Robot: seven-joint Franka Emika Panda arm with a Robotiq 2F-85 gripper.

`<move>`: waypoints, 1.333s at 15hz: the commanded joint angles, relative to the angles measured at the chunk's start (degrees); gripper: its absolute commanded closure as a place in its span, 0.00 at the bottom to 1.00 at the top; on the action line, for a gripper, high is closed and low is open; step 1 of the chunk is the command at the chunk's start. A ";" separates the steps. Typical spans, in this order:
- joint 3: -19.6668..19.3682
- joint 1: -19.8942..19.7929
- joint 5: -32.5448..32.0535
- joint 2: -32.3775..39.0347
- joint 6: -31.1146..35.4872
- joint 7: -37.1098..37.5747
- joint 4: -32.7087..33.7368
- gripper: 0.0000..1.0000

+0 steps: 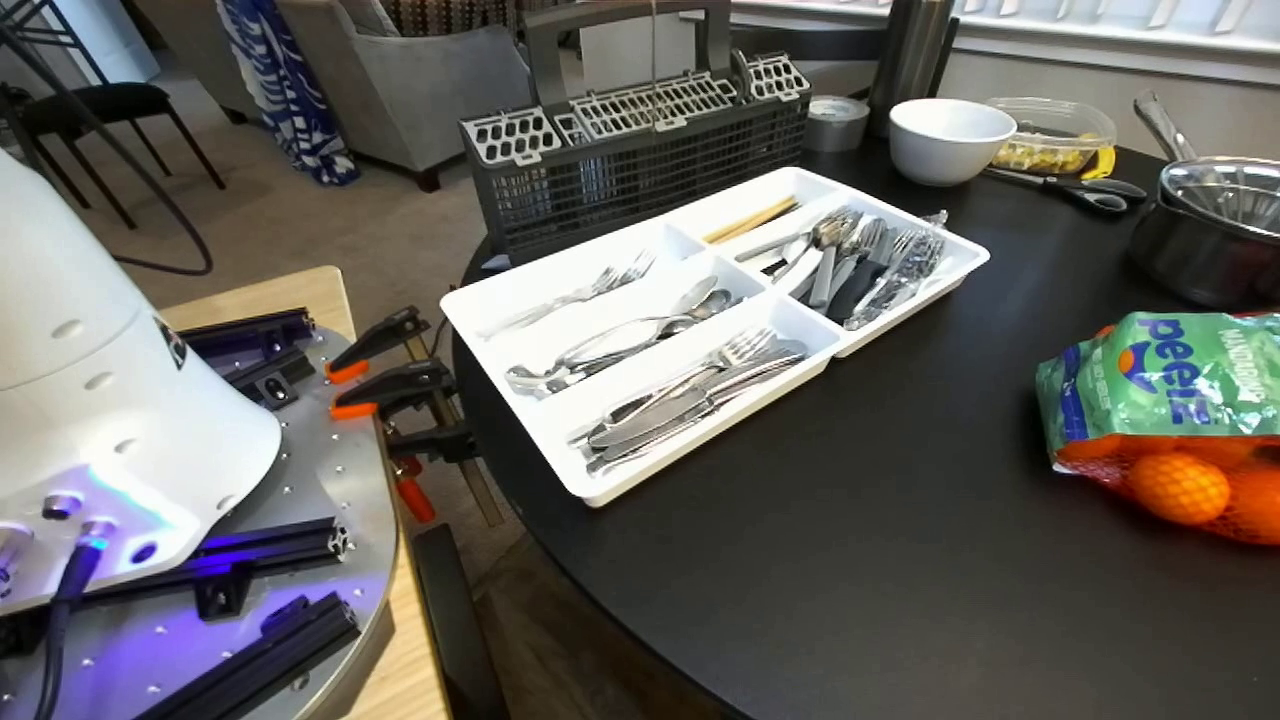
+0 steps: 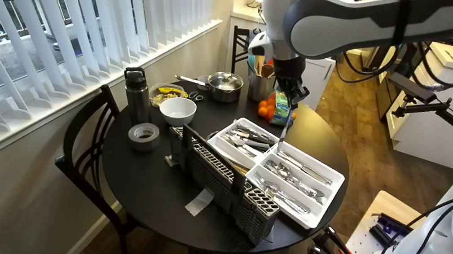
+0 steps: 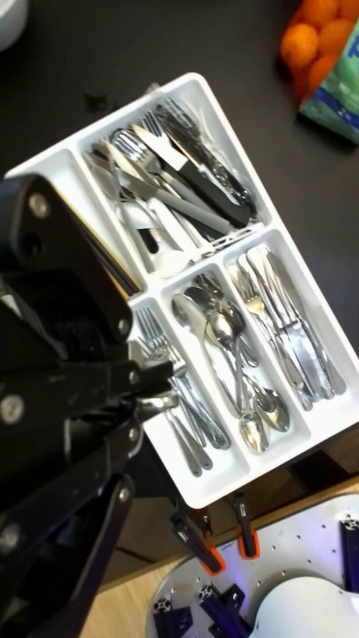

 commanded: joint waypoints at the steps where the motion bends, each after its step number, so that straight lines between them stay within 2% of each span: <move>1: -1.89 -3.00 -0.29 9.24 -4.79 3.30 6.04 0.96; 8: -4.30 -7.28 0.66 24.31 -16.88 9.26 16.11 0.96; 13: -4.46 -8.52 -1.35 32.34 -27.09 13.18 21.73 0.96; 15: -4.24 -8.98 -2.29 33.98 -26.65 14.19 22.14 0.96; 20: -4.31 -9.09 -10.13 37.21 -22.12 15.92 21.86 0.96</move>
